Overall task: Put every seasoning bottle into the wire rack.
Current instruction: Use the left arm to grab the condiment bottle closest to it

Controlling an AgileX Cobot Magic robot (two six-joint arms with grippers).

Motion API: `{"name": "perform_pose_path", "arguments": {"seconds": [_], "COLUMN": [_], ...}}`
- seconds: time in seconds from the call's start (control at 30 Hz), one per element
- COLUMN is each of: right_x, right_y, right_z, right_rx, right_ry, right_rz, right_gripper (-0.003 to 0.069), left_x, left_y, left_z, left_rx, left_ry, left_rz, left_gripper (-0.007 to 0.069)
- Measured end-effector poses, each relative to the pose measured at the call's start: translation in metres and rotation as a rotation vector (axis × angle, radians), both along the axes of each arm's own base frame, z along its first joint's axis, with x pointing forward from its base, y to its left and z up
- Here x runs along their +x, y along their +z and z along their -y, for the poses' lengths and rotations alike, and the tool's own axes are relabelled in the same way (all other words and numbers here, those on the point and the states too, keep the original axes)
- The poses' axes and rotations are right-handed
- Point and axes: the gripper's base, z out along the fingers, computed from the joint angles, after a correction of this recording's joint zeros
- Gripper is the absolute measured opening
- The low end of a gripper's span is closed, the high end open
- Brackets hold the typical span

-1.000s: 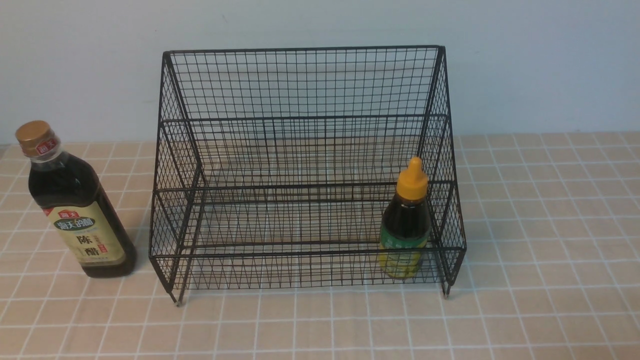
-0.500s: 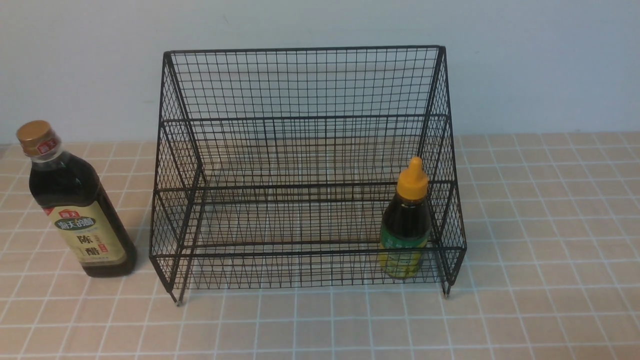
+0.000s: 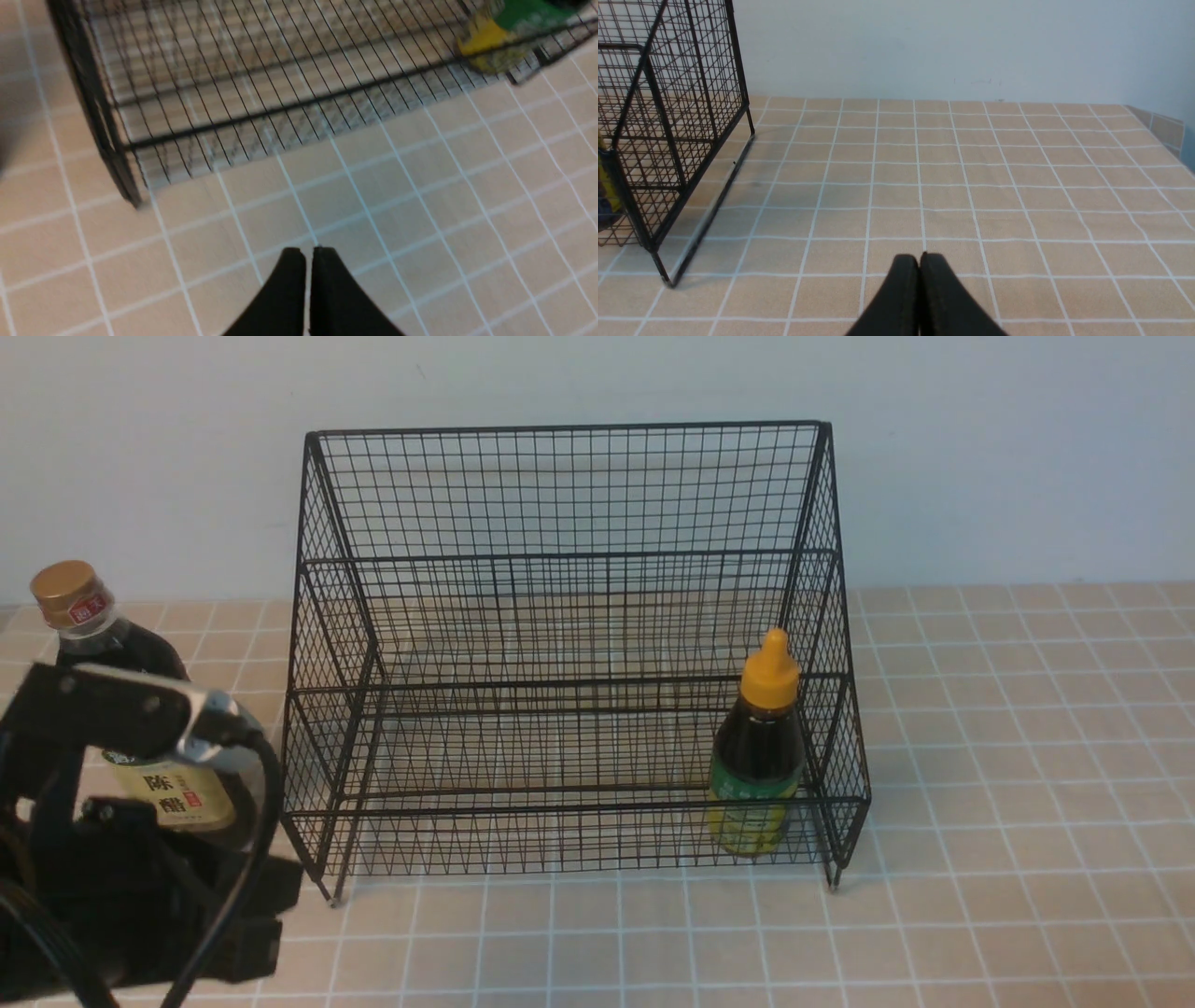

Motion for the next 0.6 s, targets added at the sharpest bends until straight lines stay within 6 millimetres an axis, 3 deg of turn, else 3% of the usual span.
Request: {"name": "perform_pose_path", "arguments": {"seconds": [0.13,0.3,0.33,0.53,0.6], "right_x": [0.0,0.0,0.0,0.0,0.0], "right_y": [0.0,0.0,0.0,0.0,0.0], "right_z": [0.0,0.0,0.0,0.0,0.0], "right_rx": [0.0,0.0,0.0,0.0,0.0], "right_ry": [0.0,0.0,0.0,0.0,0.0], "right_rz": [0.0,0.0,0.0,0.0,0.0], "right_gripper": [-0.0014,-0.0014,-0.0014,-0.0014,-0.0014], "left_x": [-0.005,0.002,0.003,0.026,0.028], "left_y": [-0.006,-0.003,-0.003,0.057,0.066], "left_z": [-0.005,-0.044,-0.044,-0.05,-0.051], "left_rx": [0.047,0.185,0.188,0.168,0.187], "left_ry": [0.018,0.304,0.304,0.354,0.343], "left_rz": [-0.089,-0.11,-0.106,0.24,0.292], "left_gripper": [-0.0007,-0.0006,-0.0006,-0.0006,-0.0003]}}
